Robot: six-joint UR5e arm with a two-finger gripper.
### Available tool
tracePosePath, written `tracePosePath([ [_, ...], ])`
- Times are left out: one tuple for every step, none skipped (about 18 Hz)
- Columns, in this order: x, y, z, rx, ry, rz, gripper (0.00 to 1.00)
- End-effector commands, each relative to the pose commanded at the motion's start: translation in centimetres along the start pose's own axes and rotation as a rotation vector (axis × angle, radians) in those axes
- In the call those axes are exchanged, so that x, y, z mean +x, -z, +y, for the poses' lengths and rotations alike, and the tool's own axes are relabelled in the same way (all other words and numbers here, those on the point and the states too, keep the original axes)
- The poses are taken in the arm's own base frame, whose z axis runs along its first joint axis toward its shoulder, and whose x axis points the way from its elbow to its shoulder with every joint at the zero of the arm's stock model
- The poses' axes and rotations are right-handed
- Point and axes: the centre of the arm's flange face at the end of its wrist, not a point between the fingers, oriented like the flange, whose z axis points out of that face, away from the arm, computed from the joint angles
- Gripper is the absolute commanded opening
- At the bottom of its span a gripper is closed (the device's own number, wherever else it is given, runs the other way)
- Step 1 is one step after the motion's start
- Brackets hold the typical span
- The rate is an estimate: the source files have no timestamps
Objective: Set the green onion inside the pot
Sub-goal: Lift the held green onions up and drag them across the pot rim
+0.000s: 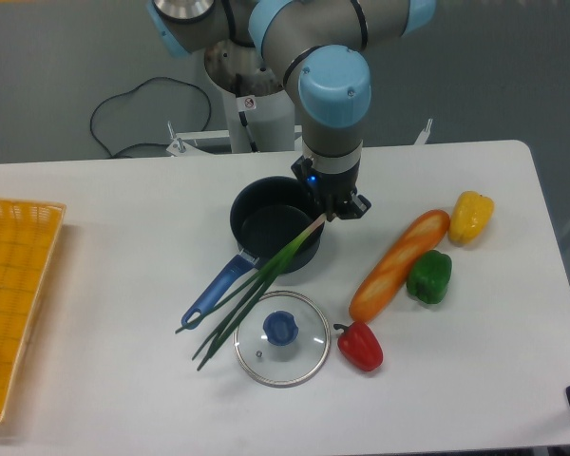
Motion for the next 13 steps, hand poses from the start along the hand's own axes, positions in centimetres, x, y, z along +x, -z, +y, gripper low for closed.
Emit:
tracePosePath([
  [0.2, 0.0, 0.2, 0.000, 0.003, 0.000, 0.00],
  [0.4, -0.3, 0.2, 0.000, 0.003, 0.005, 0.00],
  [0.8, -0.3, 0.4, 0.002, 0.004, 0.004, 0.00],
  [0.9, -0.5, 0.6, 0.002, 0.007, 0.004, 0.00],
  [1.0, -0.5, 0.6, 0.002, 0.007, 0.006, 0.00],
  [1.4, -0.6, 0.7, 0.001, 0.007, 0.007, 0.00],
  [1.8, -0.6, 0.9, 0.001, 0.007, 0.009, 0.00],
  [2.2, -0.7, 1.4, 0.000, 0.009, 0.010, 0.00],
  [2.5, -0.6, 2.0, 0.001, -0.011, 0.011, 0.00],
  [2.8, -0.5, 2.9, 0.000, -0.031, 0.008, 0.00],
  [3.2, -0.6, 3.8, 0.000, -0.048, 0.012, 0.00],
  [3.6, -0.7, 4.9, 0.000, -0.053, 0.013, 0.00],
  [3.8, -0.8, 5.7, 0.000, -0.065, 0.015, 0.00],
])
